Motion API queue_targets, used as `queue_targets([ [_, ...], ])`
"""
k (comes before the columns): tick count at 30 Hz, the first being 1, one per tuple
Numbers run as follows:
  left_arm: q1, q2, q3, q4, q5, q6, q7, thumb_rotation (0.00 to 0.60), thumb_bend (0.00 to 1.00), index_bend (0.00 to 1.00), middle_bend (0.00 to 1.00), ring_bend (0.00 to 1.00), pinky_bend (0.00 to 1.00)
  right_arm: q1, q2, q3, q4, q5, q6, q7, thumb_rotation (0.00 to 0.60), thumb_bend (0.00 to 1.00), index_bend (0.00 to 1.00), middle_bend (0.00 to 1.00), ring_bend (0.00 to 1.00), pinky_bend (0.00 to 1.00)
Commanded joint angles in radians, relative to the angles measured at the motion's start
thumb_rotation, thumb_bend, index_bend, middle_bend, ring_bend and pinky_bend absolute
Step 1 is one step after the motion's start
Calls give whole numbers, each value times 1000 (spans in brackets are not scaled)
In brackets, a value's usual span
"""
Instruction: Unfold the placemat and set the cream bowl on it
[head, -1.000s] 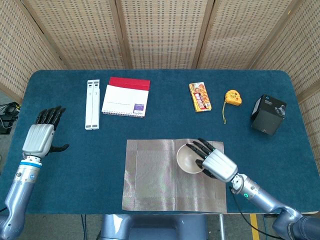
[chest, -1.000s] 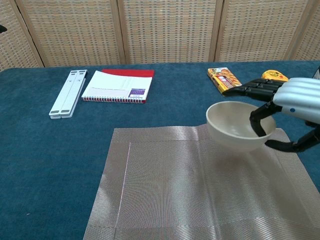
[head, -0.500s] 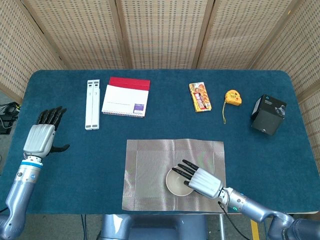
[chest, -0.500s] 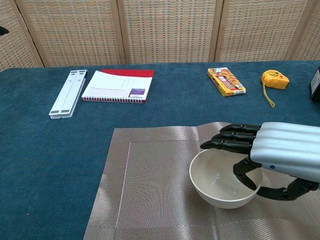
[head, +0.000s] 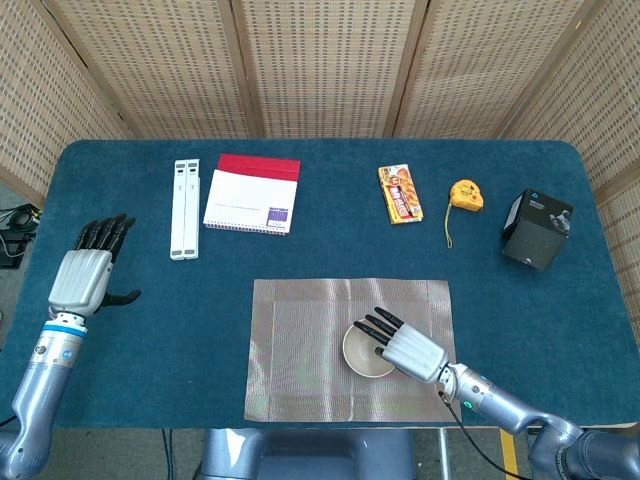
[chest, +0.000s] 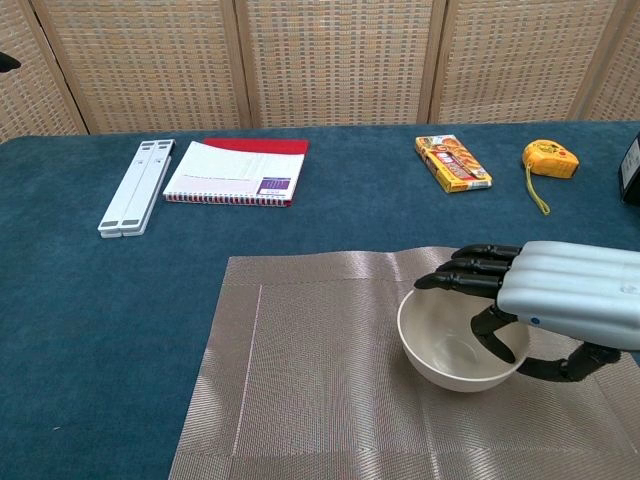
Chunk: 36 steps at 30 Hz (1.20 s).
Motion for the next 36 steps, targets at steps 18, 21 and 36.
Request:
queue_targets([
  [18,10,4,0,-4,15,13,-4,600,0,0,0,0,0,-25,119,-9,-84,-57,135,-33,600,237,0,0,0,0],
  [21,15,5,1,-5,21,20,-6,600,0,0,0,0,0,-60,173,-17,-101,-68,199,-58,600,237,0,0,0,0],
  [36,124,-5,77,31,175,171,-65,600,0,0,0,0,0,-344,220,60,86,161,552,125,600,0,0,0,0,0],
])
